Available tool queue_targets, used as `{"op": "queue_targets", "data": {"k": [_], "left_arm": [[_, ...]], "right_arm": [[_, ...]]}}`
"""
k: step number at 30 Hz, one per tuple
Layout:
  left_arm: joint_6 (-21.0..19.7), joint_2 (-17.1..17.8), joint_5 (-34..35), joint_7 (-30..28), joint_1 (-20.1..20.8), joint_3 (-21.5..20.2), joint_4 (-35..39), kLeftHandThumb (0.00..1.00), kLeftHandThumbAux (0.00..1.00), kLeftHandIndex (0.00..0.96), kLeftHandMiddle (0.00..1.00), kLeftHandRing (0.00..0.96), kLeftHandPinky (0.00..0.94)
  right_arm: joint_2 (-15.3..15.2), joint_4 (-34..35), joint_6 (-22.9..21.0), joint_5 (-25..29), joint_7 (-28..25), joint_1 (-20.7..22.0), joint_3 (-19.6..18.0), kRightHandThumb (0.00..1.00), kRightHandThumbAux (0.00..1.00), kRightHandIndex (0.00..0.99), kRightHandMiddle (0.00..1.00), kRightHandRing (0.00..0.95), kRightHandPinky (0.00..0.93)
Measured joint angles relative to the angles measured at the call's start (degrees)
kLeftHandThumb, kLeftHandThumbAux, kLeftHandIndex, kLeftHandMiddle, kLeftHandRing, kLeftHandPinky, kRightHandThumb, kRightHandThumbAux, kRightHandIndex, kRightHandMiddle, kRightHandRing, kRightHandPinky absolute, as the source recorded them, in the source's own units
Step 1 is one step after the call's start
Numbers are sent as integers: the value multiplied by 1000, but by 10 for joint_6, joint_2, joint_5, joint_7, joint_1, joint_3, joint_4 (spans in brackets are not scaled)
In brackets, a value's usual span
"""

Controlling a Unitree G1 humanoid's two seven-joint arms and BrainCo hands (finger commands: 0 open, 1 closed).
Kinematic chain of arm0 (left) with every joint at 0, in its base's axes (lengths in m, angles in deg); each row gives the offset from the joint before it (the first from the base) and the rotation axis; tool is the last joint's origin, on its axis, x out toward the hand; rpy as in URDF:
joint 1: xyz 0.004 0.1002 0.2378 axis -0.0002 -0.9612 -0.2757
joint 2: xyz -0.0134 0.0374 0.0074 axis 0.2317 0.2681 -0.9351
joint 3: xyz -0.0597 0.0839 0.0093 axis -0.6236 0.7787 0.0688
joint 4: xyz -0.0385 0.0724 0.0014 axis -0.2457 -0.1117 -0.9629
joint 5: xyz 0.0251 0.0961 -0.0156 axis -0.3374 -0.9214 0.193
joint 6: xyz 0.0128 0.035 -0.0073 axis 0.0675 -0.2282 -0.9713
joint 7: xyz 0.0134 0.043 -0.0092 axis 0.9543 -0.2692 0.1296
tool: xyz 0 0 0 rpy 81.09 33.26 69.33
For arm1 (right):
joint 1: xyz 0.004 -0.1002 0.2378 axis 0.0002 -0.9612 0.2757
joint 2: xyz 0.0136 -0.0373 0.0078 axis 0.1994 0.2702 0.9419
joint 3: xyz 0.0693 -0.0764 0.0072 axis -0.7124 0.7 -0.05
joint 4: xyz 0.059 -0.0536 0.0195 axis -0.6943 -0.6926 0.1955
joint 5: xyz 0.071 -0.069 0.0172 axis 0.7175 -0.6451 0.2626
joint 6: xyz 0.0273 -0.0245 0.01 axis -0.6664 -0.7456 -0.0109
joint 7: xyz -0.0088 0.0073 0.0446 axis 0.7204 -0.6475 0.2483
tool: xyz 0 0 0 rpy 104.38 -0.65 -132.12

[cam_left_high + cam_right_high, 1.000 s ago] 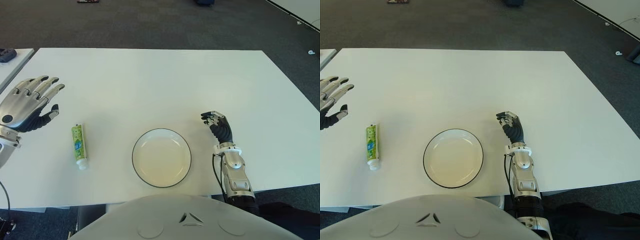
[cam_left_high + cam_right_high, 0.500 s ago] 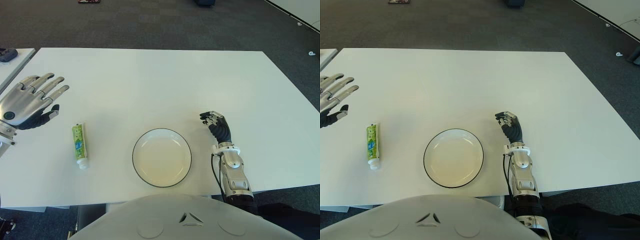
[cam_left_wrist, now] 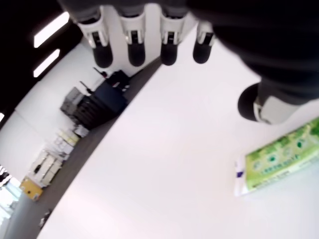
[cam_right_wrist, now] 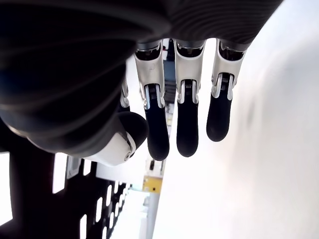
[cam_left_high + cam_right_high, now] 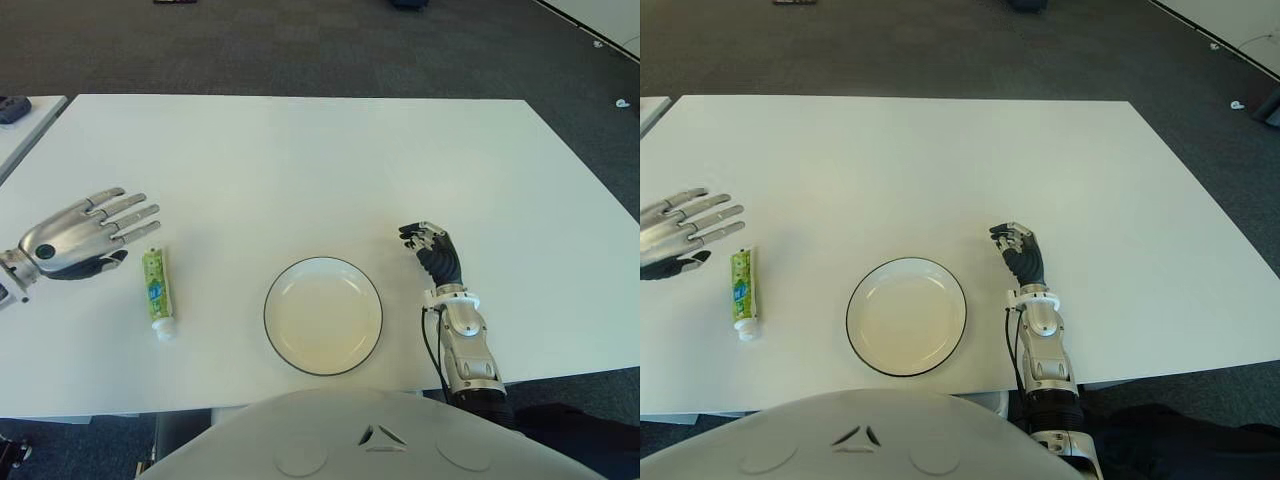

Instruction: Put the toothpaste on the table into the plate.

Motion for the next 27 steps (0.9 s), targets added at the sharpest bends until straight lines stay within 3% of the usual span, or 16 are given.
{"op": "queue_targets", "data": {"k": [5,14,21,27], "left_arm": [[14,2,-9,14,30,43,-17,484,412,0,0,0,33],[15,6,-10,27,51,80,-32,459,412,0,0,0,26],[7,-35,-82,53,102,185,-123,350,443,0,0,0,4],[8,-45,-82,75,135,227,-154,323,465,0,0,0,0]], "right_arm": [[0,0,0,0,0,0,0,688,731,422,407,370,359],[-1,0,0,0,0,-1,-1,691,730,424,405,363,355],[0,3,4,2,-3,-3,-2,691,731,424,416,372,370],[-2,5,6,3,-5,-8,-6,691,731,423,412,370,371]]}}
